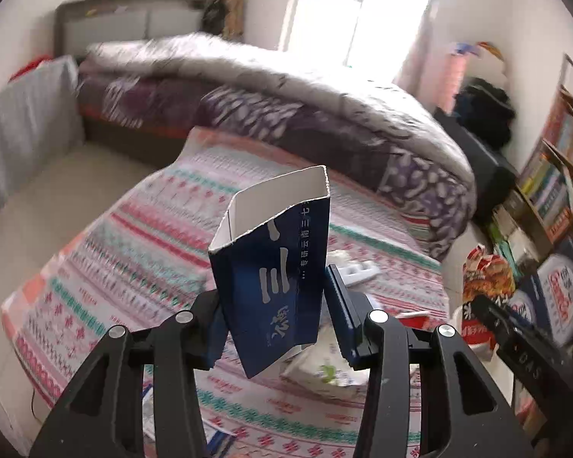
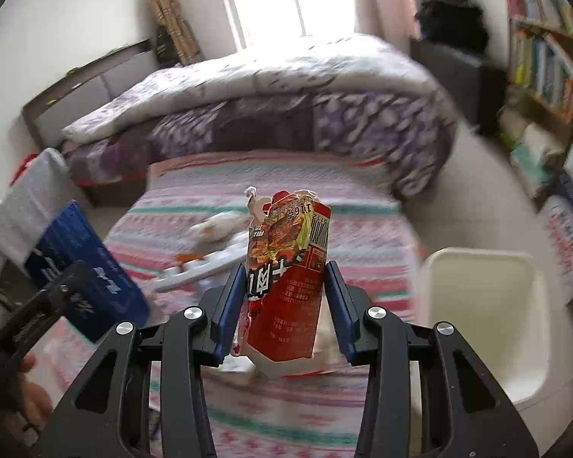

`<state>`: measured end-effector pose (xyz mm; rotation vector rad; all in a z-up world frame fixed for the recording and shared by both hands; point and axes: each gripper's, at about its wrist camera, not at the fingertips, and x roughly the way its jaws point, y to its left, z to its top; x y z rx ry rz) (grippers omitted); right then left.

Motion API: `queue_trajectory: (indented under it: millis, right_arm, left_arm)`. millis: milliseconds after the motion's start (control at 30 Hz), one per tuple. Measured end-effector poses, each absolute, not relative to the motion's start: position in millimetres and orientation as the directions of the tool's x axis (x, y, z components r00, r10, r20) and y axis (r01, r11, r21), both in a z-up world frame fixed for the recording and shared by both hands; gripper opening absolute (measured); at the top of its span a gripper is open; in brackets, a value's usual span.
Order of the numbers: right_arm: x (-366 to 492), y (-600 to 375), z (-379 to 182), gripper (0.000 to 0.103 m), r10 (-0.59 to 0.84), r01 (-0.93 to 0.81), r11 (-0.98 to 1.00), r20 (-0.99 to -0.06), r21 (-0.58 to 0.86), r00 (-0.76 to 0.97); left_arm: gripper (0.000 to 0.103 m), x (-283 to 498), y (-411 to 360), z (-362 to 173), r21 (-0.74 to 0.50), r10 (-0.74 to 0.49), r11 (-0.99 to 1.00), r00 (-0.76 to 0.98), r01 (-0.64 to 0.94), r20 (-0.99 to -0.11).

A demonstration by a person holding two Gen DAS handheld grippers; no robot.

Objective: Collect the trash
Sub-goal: 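Carry both items over the white bin and open both tools to drop them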

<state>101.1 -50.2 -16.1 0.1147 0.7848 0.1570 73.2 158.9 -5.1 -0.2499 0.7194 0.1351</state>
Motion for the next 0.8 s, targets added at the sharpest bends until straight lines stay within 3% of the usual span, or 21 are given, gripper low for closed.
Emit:
queue_trajectory:
  millis: [433,500,633,800]
  right_arm:
    - [105,-174,-27,0.043,-0.089,0.228,0.97,-0.759,0.081,0.646]
    - [105,-193,-34,0.045,-0.112,0.282,0.956,-0.78,0.085,0.615]
    - [99,-225,-47,0.06,-0.101,0.378,0.915,-0.824,0.143,0.557]
    - [91,-262,-49,0.069,-0.074,0.471,0.852,-0.837,0.229,0.542]
  left_arm:
    - [0.046,76,43,-3,-0.163,-0.16,0.984,0.765,0.073,-0.623]
    - [0.046,75,27,-4,-0.164,-0.185,0.981,0.76,0.105,-0.624]
    - [0.046,76,-14,-9,-0.159,-0.233,0.973,0.733,0.17,-0.639]
    - [0.046,75,-53,-15,-0.146,-0.27,0.962,0.708,0.233,-0.652]
